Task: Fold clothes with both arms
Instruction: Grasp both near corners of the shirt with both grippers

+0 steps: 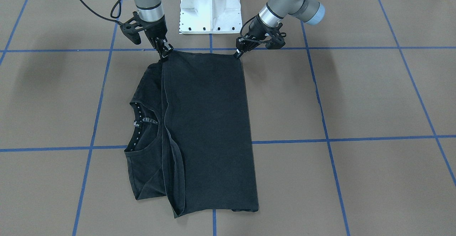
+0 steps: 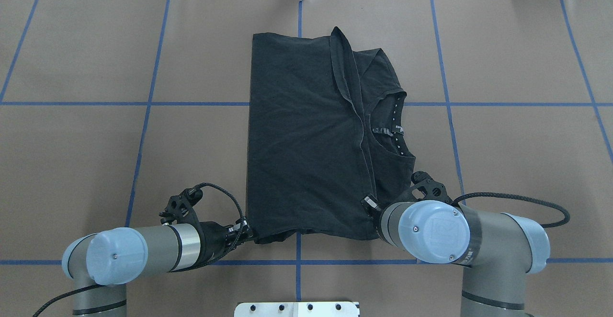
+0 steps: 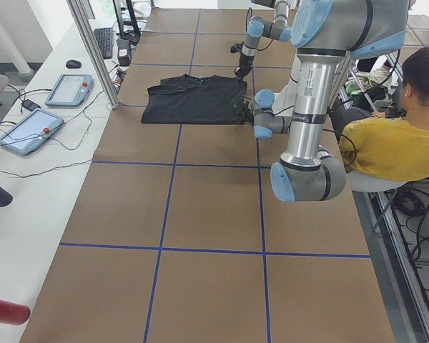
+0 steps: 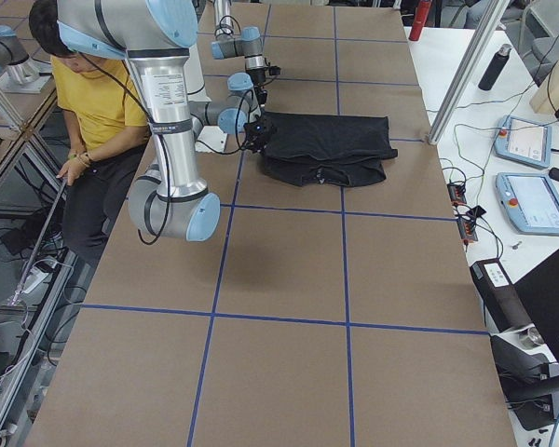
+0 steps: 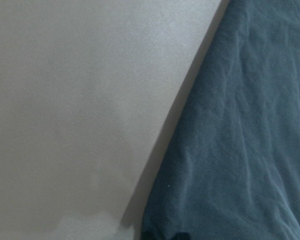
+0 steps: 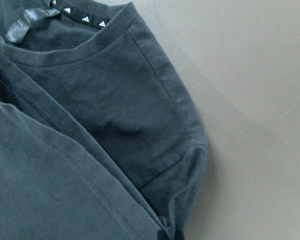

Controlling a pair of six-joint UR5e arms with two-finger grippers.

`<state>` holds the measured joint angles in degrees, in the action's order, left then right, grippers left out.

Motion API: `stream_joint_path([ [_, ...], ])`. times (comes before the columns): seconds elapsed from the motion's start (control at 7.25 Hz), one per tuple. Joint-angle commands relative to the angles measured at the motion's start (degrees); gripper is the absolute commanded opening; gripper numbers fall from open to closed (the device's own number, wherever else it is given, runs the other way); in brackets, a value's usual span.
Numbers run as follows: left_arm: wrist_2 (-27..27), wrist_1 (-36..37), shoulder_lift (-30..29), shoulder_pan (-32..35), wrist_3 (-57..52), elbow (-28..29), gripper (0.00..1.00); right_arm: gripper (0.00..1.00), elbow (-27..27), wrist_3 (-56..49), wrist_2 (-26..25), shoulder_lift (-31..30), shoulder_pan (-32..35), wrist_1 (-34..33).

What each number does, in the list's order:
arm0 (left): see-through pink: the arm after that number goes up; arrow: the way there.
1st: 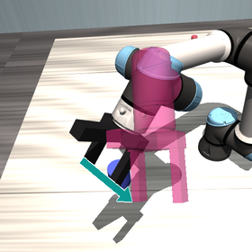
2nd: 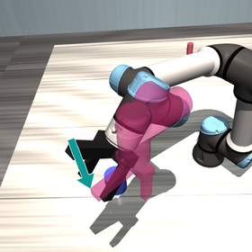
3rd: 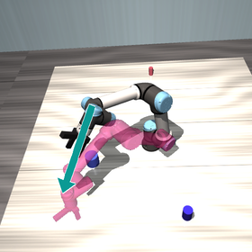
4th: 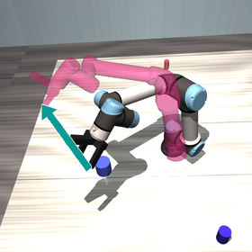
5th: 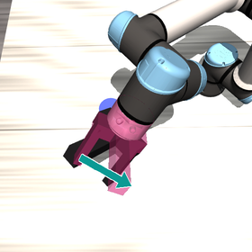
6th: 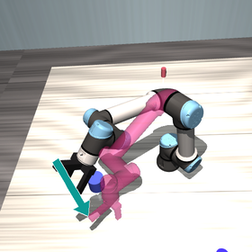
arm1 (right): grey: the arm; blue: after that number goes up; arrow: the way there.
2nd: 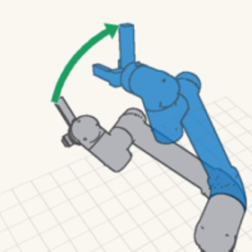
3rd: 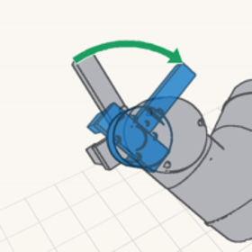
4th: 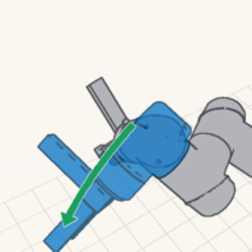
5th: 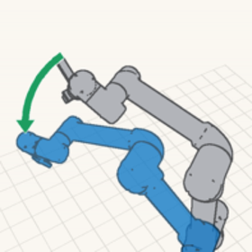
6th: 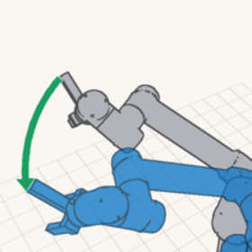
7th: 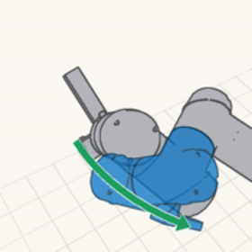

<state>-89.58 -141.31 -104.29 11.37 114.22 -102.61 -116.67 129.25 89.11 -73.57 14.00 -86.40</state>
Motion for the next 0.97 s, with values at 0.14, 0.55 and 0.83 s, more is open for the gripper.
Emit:
stream_joint_path([
  [0.14, -0.2, 0.4, 0.5, 0.7, 0.1, -4.0, 0.0, 0.0, -0.3, -0.2, 0.3, -0.3, 0.1, 0.0],
  [0.55, 0.0, 1.4, 3.8, 0.7, 1.9, -13.4, 0.0, 0.0, -8.9, -2.8, 3.6, -6.2, 0.2, 0.0],
  [0.83, -0.1, 3.7, 3.5, 0.5, 3.8, -17.0, 0.0, 0.0, -14.7, -2.9, 6.3, -8.1, 1.8, -0.2],
])
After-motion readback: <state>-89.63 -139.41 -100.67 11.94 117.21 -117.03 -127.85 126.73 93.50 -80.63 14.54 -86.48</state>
